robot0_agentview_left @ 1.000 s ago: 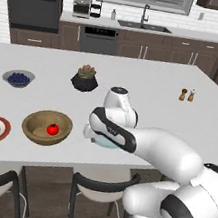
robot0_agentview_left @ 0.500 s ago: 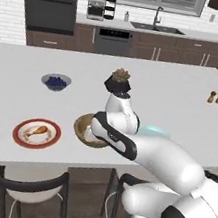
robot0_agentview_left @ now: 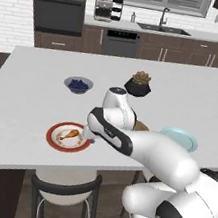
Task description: Pick the chicken drumstick and tomato from their plates and place them in the bowl. Then put the bowl in the fridge.
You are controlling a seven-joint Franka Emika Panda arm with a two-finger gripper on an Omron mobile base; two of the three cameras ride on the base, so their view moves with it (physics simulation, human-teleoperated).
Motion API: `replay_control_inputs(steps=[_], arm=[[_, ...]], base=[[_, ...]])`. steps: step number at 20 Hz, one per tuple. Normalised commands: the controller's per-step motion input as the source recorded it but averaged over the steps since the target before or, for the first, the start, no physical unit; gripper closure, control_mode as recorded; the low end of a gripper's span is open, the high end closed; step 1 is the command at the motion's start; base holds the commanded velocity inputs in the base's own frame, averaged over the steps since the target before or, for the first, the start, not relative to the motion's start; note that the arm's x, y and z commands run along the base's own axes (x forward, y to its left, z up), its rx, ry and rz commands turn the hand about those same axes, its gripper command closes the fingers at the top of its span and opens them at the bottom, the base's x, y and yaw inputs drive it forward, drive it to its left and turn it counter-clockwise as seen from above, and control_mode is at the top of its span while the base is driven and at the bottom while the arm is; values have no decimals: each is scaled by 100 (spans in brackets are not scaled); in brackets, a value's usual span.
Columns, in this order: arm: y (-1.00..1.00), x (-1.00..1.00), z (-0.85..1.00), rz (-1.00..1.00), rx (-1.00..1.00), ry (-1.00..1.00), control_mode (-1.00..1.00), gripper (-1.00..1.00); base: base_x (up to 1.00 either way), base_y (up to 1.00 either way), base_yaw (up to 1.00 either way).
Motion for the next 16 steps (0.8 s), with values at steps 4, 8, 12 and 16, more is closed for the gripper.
replay_control_inputs(steps=[4,8,12,16], arm=[[0,0,0,0,0,0,100,-100],[0,0,0,0,0,0,100,-100],[12,13,-3,0,-3,0,-100,-100],[50,74,-8,0,-6,0,-100,-100]], base=[[44,57,-9],[54,72,-8],[42,38,-3],[0,0,0]])
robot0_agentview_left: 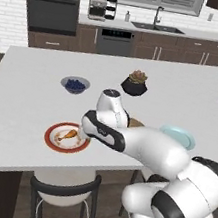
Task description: Pick the chicken drumstick and tomato from their plates and place them in the bowl. Then put the bowl in the fridge.
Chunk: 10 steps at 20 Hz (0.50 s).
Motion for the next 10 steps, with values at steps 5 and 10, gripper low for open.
replay_control_inputs(steps=[5,10], arm=[[100,95,-1,-15,-9,0,-100,-100],[71,67,0,-22,0,0,-100,-100]], base=[[0,0,0],[0,0,0]])
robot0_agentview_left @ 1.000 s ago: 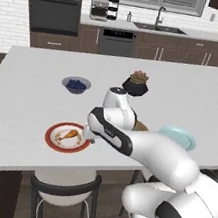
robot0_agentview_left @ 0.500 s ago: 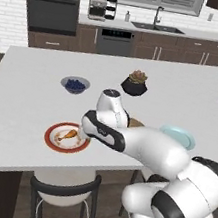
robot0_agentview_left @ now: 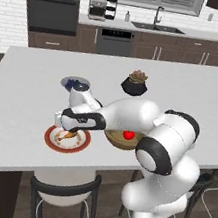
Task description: Pick the chicken drumstick and tomato from their plates and place them in the bowl. Then put the bowl in the fridge.
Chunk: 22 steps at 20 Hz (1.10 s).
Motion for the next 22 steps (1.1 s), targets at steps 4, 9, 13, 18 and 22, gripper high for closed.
replay_control_inputs(steps=[4,9,13,18,22], arm=[[28,49,-23,-29,0,1,-100,-100],[2,42,-50,-31,0,0,-100,-100],[0,2,-4,-21,0,0,-100,-100],[0,0,0,-15,4,-1,-100,-100],[-5,0,0,-12,4,0,-100,-100]], base=[[0,0,0],[0,0,0],[0,0,0],[0,0,0],[0,0,0]])
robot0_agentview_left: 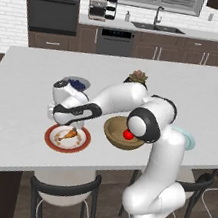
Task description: Pick the chicken drumstick and tomato from their plates and place them in the bowl. Then put the bowl in the fridge.
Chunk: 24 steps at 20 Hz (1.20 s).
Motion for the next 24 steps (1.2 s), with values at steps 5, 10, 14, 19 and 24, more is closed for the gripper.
replay_control_inputs(steps=[5,10,14,19,24], arm=[[-25,0,-16,-11,2,0,-100,-100],[-15,-24,-15,-5,2,0,-100,-100],[0,-4,-13,-5,6,0,-100,-100],[-14,-2,-13,-5,7,0,-100,-100],[-8,0,-16,-5,2,0,-100,-100]], base=[[0,0,0],[0,0,0],[0,0,0],[0,0,0],[0,0,0]])
